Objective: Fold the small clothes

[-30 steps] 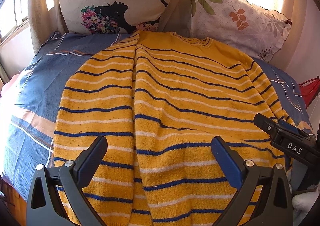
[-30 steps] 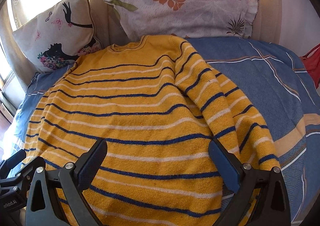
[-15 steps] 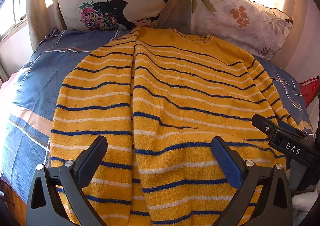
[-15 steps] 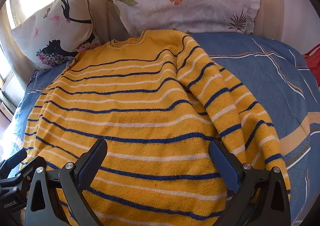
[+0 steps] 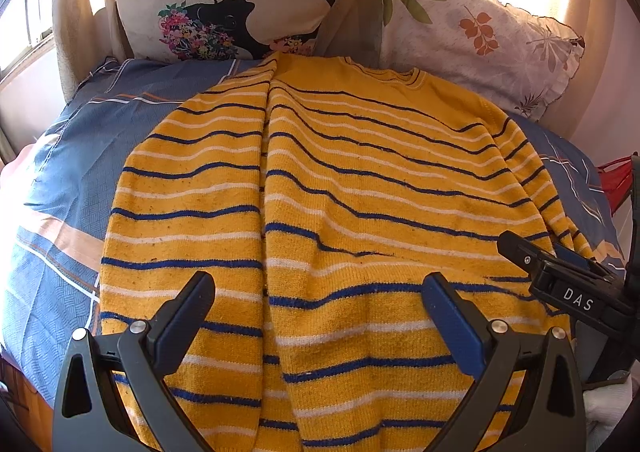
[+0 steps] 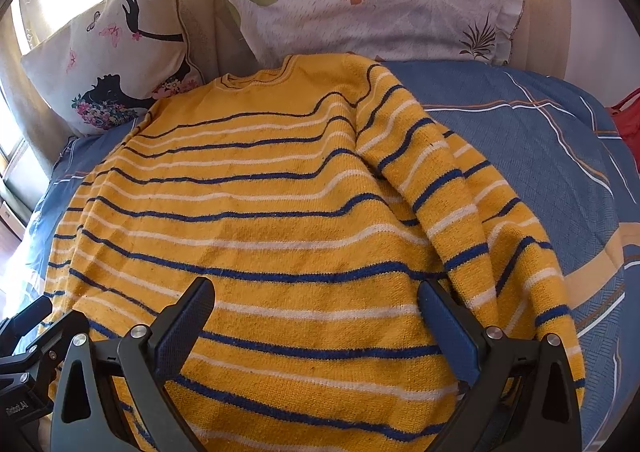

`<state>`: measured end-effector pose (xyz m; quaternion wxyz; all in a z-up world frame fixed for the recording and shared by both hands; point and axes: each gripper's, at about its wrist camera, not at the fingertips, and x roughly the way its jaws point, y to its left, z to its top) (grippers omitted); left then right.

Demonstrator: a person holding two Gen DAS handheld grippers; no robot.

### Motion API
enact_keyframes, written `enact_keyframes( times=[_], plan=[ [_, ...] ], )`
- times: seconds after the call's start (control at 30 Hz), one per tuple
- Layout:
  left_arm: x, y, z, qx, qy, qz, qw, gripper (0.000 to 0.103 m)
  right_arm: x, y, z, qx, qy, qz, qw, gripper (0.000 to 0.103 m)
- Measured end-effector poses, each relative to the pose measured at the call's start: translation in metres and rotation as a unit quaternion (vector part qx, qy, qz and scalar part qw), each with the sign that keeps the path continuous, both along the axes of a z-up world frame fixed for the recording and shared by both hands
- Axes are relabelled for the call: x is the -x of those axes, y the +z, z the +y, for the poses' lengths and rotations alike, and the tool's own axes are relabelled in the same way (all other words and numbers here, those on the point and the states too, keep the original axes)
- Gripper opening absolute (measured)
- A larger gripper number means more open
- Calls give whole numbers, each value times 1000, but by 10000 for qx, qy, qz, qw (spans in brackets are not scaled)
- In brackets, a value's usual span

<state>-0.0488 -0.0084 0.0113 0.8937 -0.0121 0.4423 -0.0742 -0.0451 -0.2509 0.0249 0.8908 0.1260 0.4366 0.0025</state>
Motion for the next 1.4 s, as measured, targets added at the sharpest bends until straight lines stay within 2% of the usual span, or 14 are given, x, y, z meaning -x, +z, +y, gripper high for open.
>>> enact_keyframes(
  times=[0.37,0.57,0.67,0.8,0.93,1.0,1.1,1.13,1.17,1.2,1.23,1.27,1.4],
  plan=[
    [5,2,3,61,14,-31,10000,103,0,-3,2,36,5,26,10000,103],
    [2,12,21,308,95,-23,9995,103,-1,-5,2,38,7,55,10000,103],
    [1,21,43,374,315,-138,9987,103,0,-6,3,57,11,58,10000,103],
    [-3,24,89,336,984,-240,9943,103,-1,-7,4,76,25,78,9999,103],
    [-11,6,130,356,1534,43,9875,103,-2,-9,5,100,37,102,9999,103],
    [-15,-4,139,391,1565,198,9867,103,-2,-9,6,96,41,112,9999,103],
    [-22,-19,138,599,1352,433,9881,102,-3,-10,6,92,43,116,9999,103],
    [-24,-23,136,741,1264,489,9880,99,-3,-9,6,95,41,113,9999,103],
    [-24,-23,133,721,1251,437,9885,92,-3,-9,6,96,36,112,9999,103],
    [-23,-21,129,564,1259,316,9899,62,-4,-9,7,91,31,114,9999,103],
    [-23,-20,126,455,1231,310,9909,39,-4,-9,7,98,28,119,9999,103],
    [-25,-20,126,422,1259,350,9905,8,-4,-9,7,114,25,128,9998,103],
    [-29,-17,153,1088,1259,436,9851,6,-4,-9,9,191,31,143,9997,103]
  ],
)
